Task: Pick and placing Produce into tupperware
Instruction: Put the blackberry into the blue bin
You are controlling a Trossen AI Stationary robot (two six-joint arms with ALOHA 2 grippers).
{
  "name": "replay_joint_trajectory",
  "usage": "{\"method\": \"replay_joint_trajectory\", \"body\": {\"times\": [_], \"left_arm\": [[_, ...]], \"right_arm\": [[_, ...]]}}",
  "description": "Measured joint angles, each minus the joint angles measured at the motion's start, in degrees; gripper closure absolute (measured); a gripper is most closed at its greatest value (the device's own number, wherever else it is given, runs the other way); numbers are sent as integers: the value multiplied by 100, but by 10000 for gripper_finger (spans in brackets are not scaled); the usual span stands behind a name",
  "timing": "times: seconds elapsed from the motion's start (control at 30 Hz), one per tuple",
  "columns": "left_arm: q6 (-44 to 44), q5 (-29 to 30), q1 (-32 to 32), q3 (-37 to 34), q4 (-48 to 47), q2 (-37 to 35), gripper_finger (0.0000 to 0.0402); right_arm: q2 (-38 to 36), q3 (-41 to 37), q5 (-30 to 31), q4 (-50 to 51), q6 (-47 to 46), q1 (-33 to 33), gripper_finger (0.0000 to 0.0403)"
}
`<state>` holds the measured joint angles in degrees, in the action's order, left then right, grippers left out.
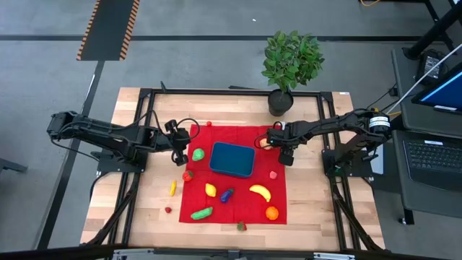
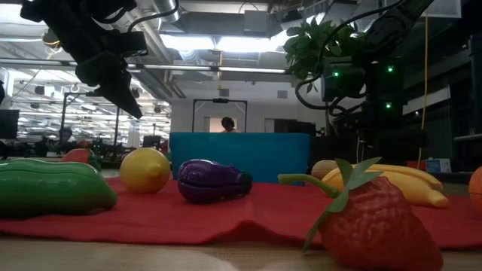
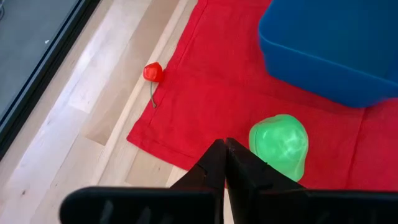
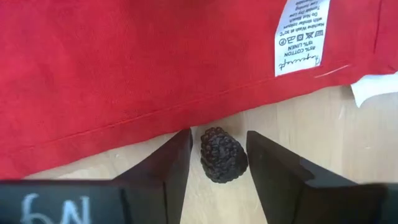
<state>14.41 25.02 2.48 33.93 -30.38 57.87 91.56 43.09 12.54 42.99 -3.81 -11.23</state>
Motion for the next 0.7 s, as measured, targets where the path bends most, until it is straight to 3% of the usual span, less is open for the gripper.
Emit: {"method": "replay_joint_trajectory", "body": {"times": [0.7], "left_arm": [[0, -1, 2, 0, 1, 0, 357]], "right_arm": [[7, -2, -236, 76, -545, -27, 262]]}}
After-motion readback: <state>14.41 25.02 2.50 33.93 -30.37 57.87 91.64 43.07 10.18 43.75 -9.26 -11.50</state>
